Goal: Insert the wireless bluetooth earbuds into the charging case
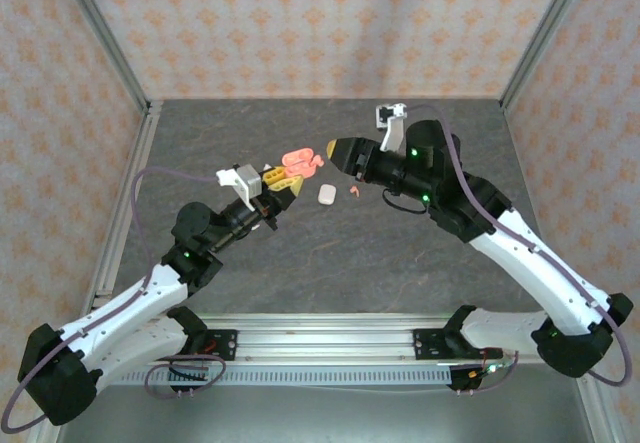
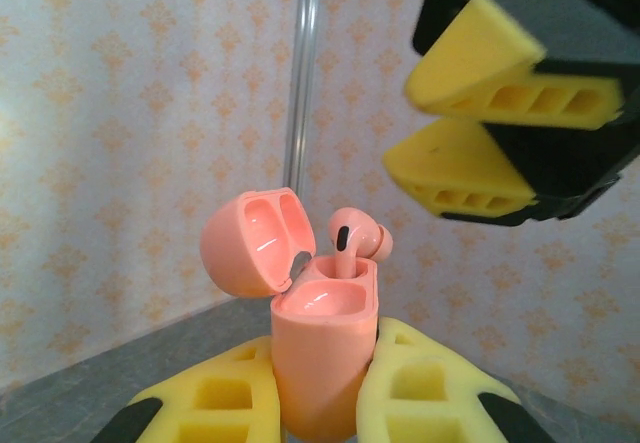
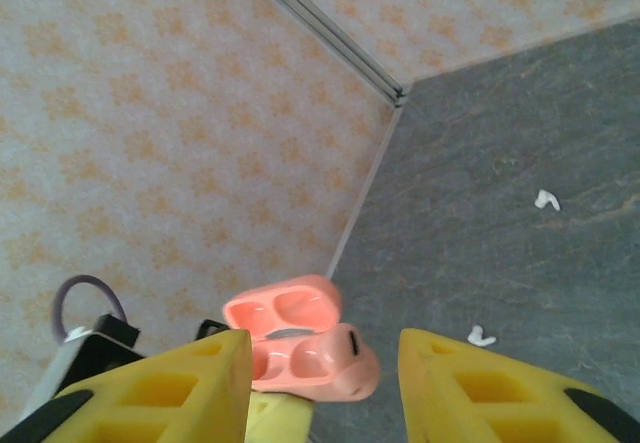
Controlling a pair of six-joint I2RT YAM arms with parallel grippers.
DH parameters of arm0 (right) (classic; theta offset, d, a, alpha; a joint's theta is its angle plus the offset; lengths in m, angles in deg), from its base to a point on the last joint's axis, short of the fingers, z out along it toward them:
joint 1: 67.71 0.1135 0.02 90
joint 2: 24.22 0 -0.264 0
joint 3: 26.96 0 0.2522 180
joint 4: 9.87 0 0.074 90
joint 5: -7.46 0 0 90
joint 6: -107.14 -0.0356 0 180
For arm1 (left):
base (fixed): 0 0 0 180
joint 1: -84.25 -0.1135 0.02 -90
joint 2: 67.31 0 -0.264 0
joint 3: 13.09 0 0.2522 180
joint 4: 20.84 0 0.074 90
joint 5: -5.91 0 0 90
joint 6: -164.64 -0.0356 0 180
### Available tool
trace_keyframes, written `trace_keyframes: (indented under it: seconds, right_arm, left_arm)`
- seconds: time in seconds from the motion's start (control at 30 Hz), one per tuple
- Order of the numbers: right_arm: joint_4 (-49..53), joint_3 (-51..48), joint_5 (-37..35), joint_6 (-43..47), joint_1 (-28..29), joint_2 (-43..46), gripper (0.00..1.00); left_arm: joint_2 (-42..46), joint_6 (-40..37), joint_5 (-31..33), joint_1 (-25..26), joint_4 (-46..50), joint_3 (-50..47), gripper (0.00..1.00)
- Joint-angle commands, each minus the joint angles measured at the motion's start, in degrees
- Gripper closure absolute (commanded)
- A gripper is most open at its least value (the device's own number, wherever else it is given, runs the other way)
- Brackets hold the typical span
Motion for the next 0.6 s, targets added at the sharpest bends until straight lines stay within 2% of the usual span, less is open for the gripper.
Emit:
trace_keyframes:
  seconds: [0.0, 0.2, 0.57]
  right_arm:
    - [5.38, 2.83, 4.92, 2.88, -0.45, -2.87, 0.58]
    - [5.57, 3.39, 7.7, 2.66, -0.55, -4.11, 0.56]
    - [3.13, 1.37, 10.13, -0.68, 0.13, -3.68, 0.58]
  left_arm:
    - [0.9, 1.18, -3.19, 0.11, -0.08, 2.44, 1.0]
    - [0.92, 1.25, -3.92, 0.11, 0.49, 2.7, 1.0]
    - [-0.08, 1.04, -3.74, 0.08, 0.75, 2.9, 1.0]
